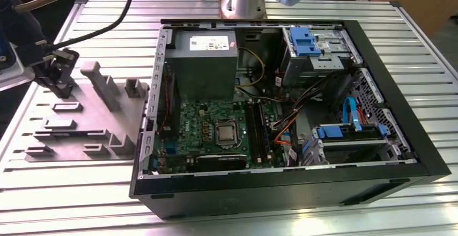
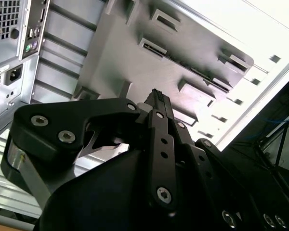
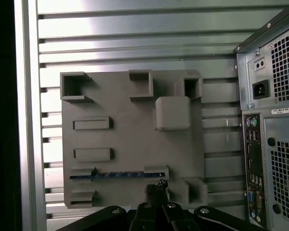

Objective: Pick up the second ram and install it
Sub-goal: 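Reach for the second ram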

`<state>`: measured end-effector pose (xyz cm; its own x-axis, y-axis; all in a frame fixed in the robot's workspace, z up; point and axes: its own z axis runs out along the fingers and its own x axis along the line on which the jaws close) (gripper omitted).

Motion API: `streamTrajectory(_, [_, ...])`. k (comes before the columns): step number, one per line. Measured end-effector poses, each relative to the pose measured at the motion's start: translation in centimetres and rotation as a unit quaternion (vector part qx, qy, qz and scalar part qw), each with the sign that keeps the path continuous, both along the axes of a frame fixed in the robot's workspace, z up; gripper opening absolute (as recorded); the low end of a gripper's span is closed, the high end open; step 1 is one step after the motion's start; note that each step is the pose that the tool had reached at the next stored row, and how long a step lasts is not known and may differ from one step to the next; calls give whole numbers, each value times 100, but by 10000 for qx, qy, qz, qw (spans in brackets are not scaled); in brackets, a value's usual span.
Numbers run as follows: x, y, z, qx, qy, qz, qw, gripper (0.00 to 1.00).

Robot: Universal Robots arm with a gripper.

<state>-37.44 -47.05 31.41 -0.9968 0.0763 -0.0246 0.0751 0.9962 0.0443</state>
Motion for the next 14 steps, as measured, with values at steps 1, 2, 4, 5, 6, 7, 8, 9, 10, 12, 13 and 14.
streamTrajectory(1, [-12,-3,-11,0,0,0,10000,10])
streamTrajectory(2, [-24,-5,-22,0,0,0,10000,10])
streamTrajectory(4, [-49,-9,-44,0,0,0,10000,10])
streamTrajectory(5, [-62,-10,-53,0,0,0,10000,10])
streamTrajectory(6, [-74,-12,-63,0,0,0,10000,10])
streamTrajectory(7, [-86,-14,-72,0,0,0,10000,10])
streamTrajectory(8, [-98,-16,-83,0,0,0,10000,10])
streamTrajectory(9, [-110,-19,-92,0,0,0,10000,10])
streamTrajectory(10, [-121,-21,-102,0,0,0,10000,10])
streamTrajectory(12, [-144,-25,-122,0,0,0,10000,10])
streamTrajectory(13, [-154,-26,-131,0,0,0,10000,10])
streamTrajectory(14, [-165,-28,-142,0,0,0,10000,10])
